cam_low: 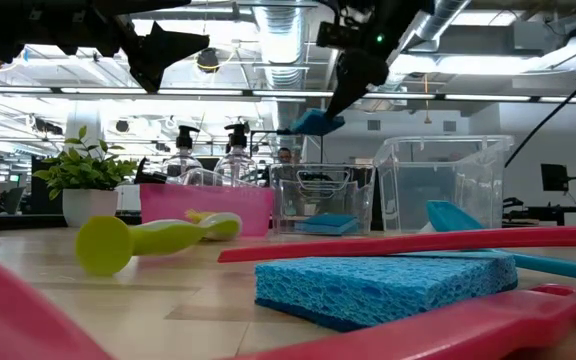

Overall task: Pick & Place Kitchen Sink Supplies
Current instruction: Put the blue sponge into the left transparent bin

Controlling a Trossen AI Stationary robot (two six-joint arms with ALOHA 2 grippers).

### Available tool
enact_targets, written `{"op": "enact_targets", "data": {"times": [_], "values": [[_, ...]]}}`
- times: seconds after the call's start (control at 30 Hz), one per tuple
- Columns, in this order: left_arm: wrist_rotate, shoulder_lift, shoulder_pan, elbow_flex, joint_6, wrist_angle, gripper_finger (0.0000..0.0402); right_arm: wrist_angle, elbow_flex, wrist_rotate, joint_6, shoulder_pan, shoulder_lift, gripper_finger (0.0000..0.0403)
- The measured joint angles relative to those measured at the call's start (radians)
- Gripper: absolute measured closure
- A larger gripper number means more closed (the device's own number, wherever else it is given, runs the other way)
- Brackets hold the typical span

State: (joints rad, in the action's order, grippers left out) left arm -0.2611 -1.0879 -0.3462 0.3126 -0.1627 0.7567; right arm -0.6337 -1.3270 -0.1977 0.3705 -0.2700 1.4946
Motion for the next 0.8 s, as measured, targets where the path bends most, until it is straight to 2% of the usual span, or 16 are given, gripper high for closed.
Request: {"op": "enact_targets", "data": {"times": [0.13,0.27,0.43,0.57,0.7,0.8], "values": [[0.0,0.0,0.0,0.0,0.0,0.0,0.0135,0.013,0.0,0.093,-0.021,-0.075,0.02,0.04],[0.0,0.0,0.0,0.0,0.0,0.0,0.0135,0.017,0.0,0.096,-0.032,-0.101,0.067,0.0381],[0.0,0.0,0.0,0.0,0.0,0.0,0.0135,0.014,0.0,0.092,-0.031,-0.102,0.149,0.0329],[0.0,0.0,0.0,0.0,0.0,0.0,0.0135,0.011,0.0,0.04,-0.021,-0.081,0.19,0.0278],[0.0,0.0,0.0,0.0,0.0,0.0,0.0135,-0.011,0.0,0.009,-0.012,-0.058,0.191,0.0235],[0.0,0.0,0.0,0.0,0.0,0.0,0.0135,-0.018,0.0,0.012,-0.009,-0.026,0.16,0.0218]]}}
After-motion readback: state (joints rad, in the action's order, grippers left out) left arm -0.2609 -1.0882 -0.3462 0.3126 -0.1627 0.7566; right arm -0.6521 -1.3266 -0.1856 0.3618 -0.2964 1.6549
